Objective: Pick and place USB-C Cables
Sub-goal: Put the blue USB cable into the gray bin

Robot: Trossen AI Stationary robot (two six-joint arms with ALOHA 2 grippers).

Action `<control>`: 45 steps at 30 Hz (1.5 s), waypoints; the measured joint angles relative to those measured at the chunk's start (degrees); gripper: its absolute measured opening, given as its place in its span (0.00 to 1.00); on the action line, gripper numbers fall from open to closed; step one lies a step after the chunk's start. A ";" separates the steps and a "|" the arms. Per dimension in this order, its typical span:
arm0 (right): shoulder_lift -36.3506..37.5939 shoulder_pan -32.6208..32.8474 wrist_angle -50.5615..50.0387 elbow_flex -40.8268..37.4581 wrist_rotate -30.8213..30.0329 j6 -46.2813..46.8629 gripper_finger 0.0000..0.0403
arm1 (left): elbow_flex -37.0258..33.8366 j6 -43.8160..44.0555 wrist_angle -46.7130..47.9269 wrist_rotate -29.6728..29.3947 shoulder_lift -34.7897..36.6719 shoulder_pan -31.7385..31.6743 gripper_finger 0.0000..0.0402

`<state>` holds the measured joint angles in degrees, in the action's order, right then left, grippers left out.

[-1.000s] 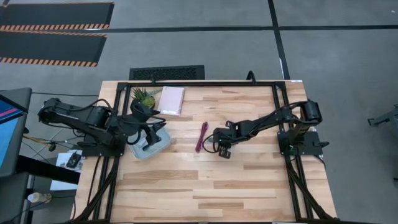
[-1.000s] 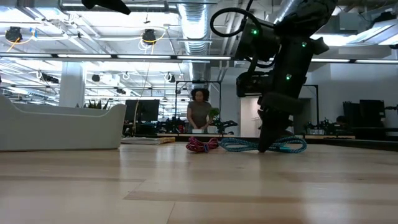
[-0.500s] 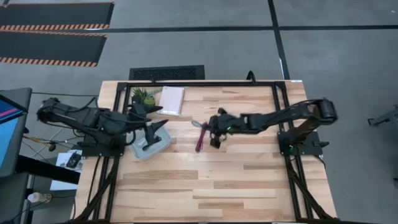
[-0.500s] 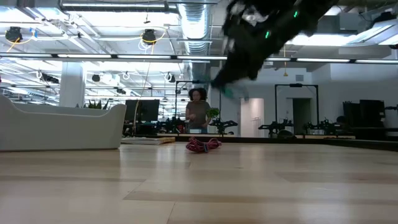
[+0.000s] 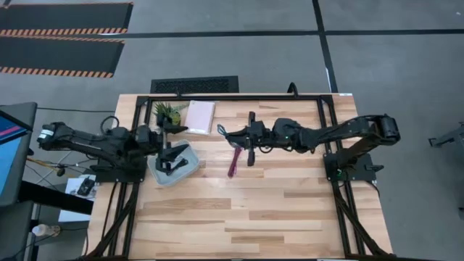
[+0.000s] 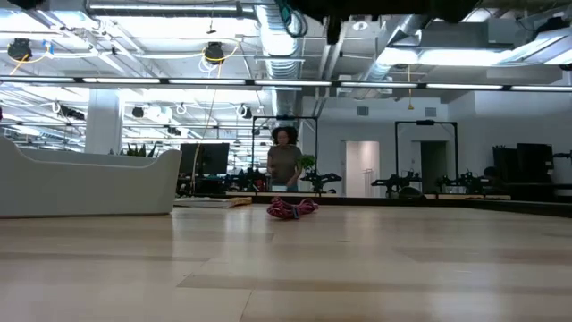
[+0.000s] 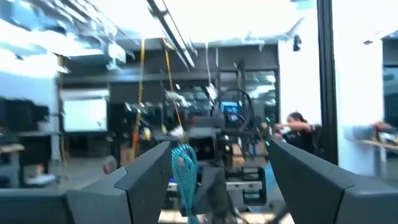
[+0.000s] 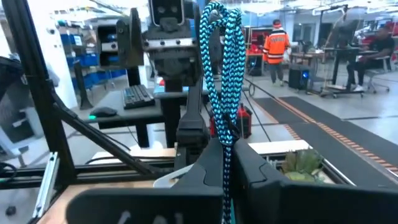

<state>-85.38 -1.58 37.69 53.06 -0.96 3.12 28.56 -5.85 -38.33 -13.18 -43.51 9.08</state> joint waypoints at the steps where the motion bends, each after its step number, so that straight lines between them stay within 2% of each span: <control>1: -0.79 0.00 1.29 -0.01 0.67 0.07 0.03 | 0.00 1.22 0.10 1.51 -0.97 -0.84 0.65; 4: -3.72 0.00 4.64 1.03 2.62 1.32 0.03 | -0.14 2.69 0.14 3.89 -3.64 -2.93 0.65; 8: -6.91 0.23 4.66 3.47 3.88 1.52 0.04 | -0.13 3.68 0.52 4.39 -7.08 -5.44 0.65; 14: -9.76 0.55 4.40 6.62 5.70 1.50 0.04 | -0.11 7.27 0.03 8.38 -9.82 -7.73 0.65; 21: -10.58 0.73 4.33 8.07 7.23 1.35 0.04 | -0.04 8.60 0.11 8.54 -12.02 -8.69 0.65; 31: -10.56 0.79 3.28 8.09 7.29 1.35 0.05 | -0.01 11.21 -2.20 13.13 -12.88 -10.32 0.64; 39: -10.56 0.87 2.77 8.09 7.36 1.42 0.05 | 0.09 11.64 -7.07 14.34 -18.04 -10.42 0.57; 45: -10.56 1.22 2.61 8.09 7.36 1.50 0.05 | 0.68 11.59 -6.99 14.21 -18.51 -10.42 0.47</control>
<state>-95.94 -0.36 40.30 61.14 6.39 4.62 29.23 5.74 -45.32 1.04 -62.02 -1.34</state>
